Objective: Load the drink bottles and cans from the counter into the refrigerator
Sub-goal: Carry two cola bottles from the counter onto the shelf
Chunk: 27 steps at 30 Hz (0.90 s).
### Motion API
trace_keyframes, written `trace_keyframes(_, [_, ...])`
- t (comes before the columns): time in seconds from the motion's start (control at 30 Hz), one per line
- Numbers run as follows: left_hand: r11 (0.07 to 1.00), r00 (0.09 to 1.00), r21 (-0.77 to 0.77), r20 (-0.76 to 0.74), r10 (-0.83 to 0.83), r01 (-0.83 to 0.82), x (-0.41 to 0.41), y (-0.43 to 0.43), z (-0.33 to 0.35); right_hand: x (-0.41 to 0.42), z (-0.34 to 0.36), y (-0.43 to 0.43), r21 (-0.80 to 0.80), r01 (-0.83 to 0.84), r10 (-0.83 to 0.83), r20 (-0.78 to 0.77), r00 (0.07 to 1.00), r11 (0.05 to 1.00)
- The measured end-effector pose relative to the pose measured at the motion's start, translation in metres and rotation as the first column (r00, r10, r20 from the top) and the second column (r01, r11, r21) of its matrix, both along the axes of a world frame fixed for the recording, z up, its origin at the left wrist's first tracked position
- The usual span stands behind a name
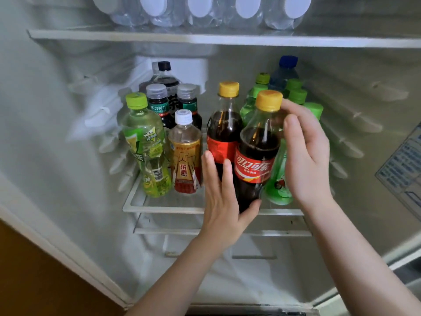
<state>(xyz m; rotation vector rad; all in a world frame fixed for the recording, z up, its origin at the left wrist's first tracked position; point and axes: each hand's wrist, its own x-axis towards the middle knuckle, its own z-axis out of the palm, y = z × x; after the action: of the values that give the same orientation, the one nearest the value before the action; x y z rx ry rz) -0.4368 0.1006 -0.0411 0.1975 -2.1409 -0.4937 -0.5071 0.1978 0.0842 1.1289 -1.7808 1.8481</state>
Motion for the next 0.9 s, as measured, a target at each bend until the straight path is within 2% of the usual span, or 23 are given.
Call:
trace_keyframes(0.13, [0.999,0.999,0.012,0.019,0.033,-0.033,-0.010,0.002,0.002,-0.006,-0.018,0.025,0.017,0.049,-0.050,0.092,0.995,0.999])
trace_keyframes(0.3, [0.999,1.000,0.033,-0.025,0.002,-0.001,-0.016,0.001,0.001,-0.006,-0.044,0.050,-0.002,0.228,-0.228,0.054,0.972,0.974])
trace_keyframes(0.4, [0.999,0.997,0.046,-0.079,-0.010,0.013,-0.020,-0.002,0.003,-0.005,-0.061,0.057,0.067,0.272,-0.276,0.062,0.959,0.960])
trace_keyframes(0.5, [0.999,0.994,0.025,-0.108,-0.019,0.021,-0.022,-0.011,0.003,-0.009,-0.078,0.059,0.228,0.300,-0.324,0.077,0.943,0.926])
trace_keyframes(0.67, [0.998,0.995,0.059,-0.100,-0.017,0.023,-0.025,-0.024,-0.001,-0.022,-0.092,0.052,0.387,0.236,-0.338,0.221,0.915,0.892])
trace_keyframes(0.83, [0.996,0.992,-0.087,-0.127,-0.014,0.003,-0.028,-0.030,-0.010,-0.038,-0.103,0.048,0.456,0.209,-0.329,0.201,0.923,0.865])
trace_keyframes(0.9, [0.996,0.992,-0.065,-0.117,0.045,-0.053,-0.029,-0.030,-0.012,-0.040,-0.105,0.047,0.440,0.209,-0.328,0.213,0.920,0.873])
